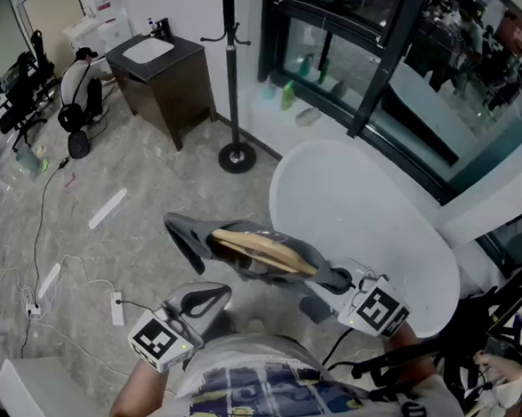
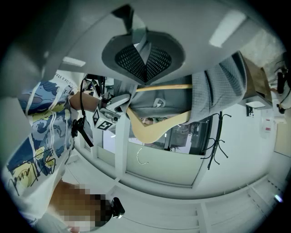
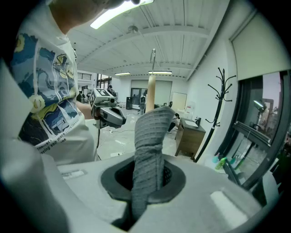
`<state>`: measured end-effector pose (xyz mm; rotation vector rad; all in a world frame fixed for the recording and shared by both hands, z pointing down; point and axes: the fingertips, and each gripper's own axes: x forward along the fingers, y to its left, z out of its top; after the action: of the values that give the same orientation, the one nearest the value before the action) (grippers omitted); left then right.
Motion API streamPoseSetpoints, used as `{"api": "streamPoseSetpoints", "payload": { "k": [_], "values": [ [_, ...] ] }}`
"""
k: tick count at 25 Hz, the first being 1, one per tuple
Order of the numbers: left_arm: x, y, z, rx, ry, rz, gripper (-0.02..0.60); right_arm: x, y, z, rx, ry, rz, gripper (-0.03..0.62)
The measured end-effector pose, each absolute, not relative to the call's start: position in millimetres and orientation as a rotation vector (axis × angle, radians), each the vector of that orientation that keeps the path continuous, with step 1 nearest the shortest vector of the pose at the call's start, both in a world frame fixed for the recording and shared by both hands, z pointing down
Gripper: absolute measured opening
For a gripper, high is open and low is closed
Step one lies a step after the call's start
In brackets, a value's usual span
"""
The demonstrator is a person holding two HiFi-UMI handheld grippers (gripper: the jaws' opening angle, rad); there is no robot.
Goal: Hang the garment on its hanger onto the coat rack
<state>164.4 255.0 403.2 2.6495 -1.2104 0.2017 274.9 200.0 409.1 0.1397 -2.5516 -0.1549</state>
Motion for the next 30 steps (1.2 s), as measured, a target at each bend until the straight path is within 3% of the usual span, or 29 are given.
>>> {"api": "streamPoseSetpoints", "payload": {
  "k": [16,30],
  "values": [
    [150,228,412,2.638,-1.199,0.171,0.002,254,145,416,0.142,-2.595,-0.056,0.011],
    [12,110,400,2.688,-1.145,0.134,0.002,114,24,379,0.111,-2.6,-0.082,0.011]
  ]
}}
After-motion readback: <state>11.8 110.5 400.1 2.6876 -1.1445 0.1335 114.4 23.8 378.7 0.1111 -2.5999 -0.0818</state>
